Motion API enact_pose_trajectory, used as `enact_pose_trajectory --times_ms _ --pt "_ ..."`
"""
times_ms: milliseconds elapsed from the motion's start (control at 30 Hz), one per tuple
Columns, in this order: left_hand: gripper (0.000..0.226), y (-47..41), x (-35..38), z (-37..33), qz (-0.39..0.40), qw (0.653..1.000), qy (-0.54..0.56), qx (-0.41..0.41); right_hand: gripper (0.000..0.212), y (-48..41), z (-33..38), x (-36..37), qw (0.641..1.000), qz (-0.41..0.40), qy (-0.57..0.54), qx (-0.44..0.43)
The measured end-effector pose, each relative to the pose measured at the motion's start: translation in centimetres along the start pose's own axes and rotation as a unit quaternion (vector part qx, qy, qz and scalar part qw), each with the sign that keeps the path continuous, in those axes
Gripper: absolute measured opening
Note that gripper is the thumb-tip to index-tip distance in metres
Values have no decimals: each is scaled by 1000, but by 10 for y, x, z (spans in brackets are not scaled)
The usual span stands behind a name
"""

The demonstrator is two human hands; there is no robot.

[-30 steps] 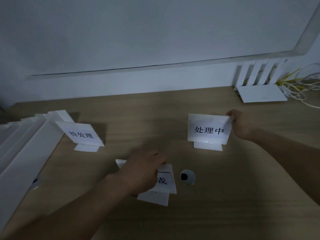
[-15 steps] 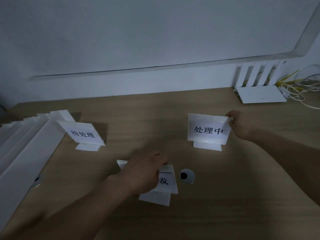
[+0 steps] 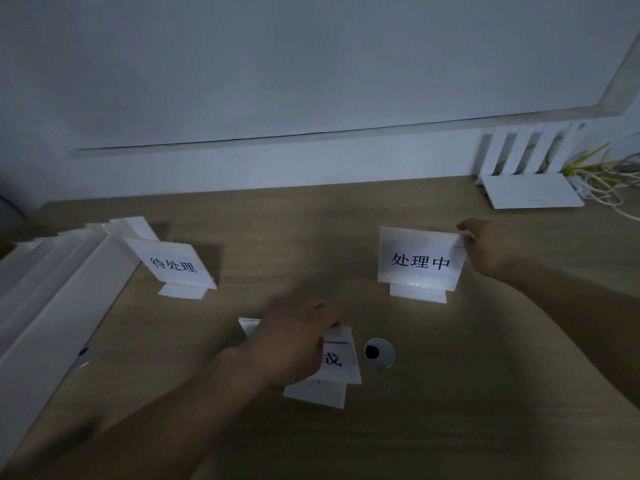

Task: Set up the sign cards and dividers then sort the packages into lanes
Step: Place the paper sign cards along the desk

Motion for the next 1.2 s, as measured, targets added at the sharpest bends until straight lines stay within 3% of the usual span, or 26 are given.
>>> enact_pose_trajectory --times_ms 167,233,300,467,600,800,1000,1200 --pt "24 0 -6 -6 0 1000 11 -19 44 21 21 -28 992 -106 -42 -56" --pt "25 0 -10 -10 0 1000 8 -25 46 38 41 -39 988 -99 -80 -85" --pt "28 1 -14 -15 -1 999 10 -34 47 59 64 -45 987 -44 -114 -100" --pt "32 5 -25 -26 -15 998 15 -52 48 127 104 -35 965 197 -162 -67" --pt "28 15 -40 -45 -39 998 26 -35 43 178 116 -35 955 240 -167 -47" --pt "27 24 -59 -92 -70 996 50 4 12 215 113 -55 963 191 -187 -45" --pt "28 10 -51 -144 -81 994 57 35 9 218 71 -85 966 145 -212 -40" --pt "63 -31 -35 -183 -125 991 43 26 16 170 -32 -115 983 72 -170 1"
Point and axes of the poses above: each hand's wrist, its own y-axis away from the middle knuckle, its own x-axis out of the palm, z = x × y, the point moved 5 cm from there along -y, towards the middle knuckle, and after that the axes turned 15 degrees about -z, right-handed, at the moved point
